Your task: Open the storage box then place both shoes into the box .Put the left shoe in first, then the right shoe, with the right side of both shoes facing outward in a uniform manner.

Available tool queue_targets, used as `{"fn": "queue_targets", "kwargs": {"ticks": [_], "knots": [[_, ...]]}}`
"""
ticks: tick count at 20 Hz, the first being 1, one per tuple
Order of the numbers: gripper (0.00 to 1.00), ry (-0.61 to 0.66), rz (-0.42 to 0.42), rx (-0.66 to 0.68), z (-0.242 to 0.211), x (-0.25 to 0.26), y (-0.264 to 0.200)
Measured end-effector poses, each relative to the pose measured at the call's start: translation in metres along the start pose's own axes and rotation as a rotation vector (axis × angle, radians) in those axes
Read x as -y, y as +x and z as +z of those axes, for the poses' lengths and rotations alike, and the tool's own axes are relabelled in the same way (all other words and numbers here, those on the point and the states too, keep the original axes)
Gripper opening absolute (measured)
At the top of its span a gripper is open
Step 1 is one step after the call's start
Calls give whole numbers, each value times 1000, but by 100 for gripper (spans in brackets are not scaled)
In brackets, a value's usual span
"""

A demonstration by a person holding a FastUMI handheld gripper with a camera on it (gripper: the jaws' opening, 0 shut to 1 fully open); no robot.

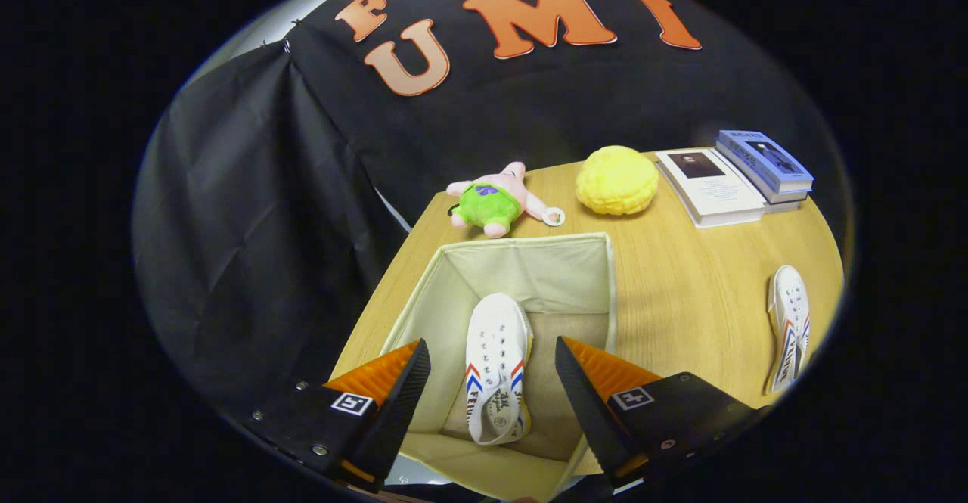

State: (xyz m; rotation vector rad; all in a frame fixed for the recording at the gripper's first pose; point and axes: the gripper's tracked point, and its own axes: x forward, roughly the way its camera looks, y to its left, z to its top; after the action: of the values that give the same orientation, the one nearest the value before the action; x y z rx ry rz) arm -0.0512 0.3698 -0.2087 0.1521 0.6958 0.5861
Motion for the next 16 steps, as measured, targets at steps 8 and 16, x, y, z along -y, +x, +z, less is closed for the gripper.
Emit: {"fn": "queue_targets", "kwargs": {"ticks": [8,16], "knots": [[98,38,-166,102,37,95,-37],[99,79,-368,133,39,207,-80]]}}
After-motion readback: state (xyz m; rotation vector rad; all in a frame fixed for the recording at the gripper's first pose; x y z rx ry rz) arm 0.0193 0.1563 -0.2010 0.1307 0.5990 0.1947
